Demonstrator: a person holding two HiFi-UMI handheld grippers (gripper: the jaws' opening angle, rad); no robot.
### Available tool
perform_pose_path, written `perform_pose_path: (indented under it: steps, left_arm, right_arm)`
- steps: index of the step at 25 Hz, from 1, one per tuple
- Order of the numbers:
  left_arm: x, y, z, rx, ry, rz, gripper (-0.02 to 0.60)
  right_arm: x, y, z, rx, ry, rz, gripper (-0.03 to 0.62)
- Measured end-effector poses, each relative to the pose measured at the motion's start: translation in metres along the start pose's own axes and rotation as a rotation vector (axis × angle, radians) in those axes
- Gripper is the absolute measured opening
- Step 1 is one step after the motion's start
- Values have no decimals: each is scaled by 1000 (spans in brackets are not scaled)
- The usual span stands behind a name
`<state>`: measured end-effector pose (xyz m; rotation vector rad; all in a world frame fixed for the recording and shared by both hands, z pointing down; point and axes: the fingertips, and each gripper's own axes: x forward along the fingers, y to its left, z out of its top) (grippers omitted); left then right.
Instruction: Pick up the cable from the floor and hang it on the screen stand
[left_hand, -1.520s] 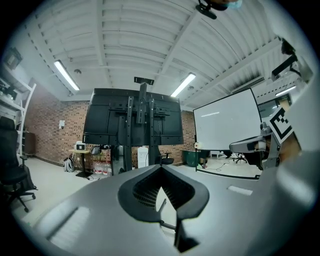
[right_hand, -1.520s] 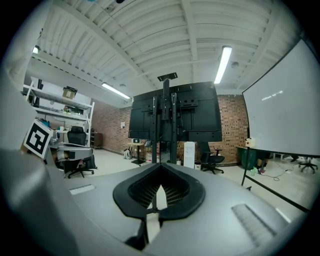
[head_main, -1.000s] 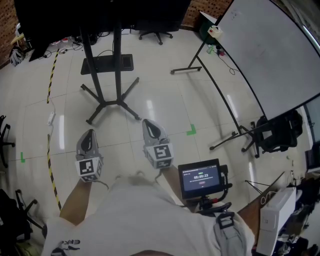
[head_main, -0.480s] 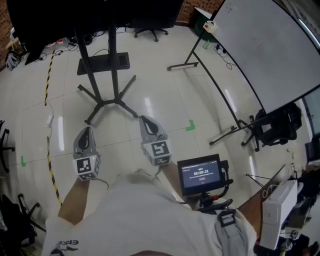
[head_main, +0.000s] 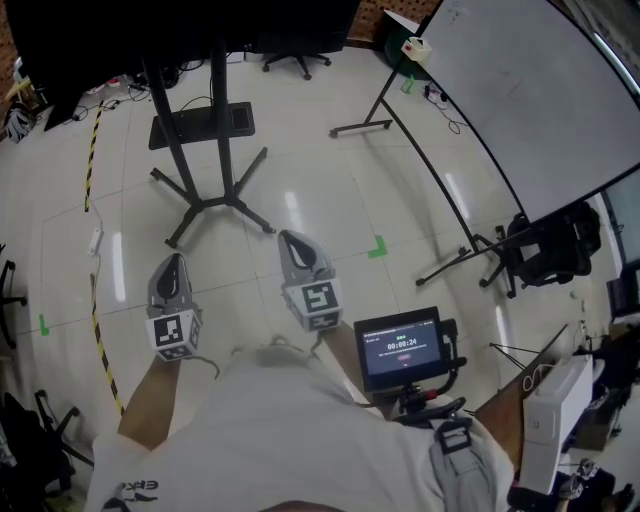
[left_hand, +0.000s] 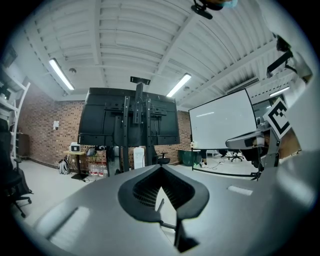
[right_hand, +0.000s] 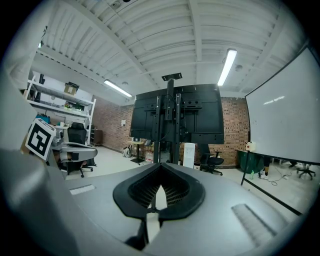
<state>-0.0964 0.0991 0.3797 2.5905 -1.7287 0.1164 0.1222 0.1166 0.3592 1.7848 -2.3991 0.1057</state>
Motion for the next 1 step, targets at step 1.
perform_pose_path:
  steps: [1]
  left_arm:
    - [0, 1, -2, -2, 2, 0, 2]
  right_arm:
    - [1, 0, 0, 1, -1, -1, 12]
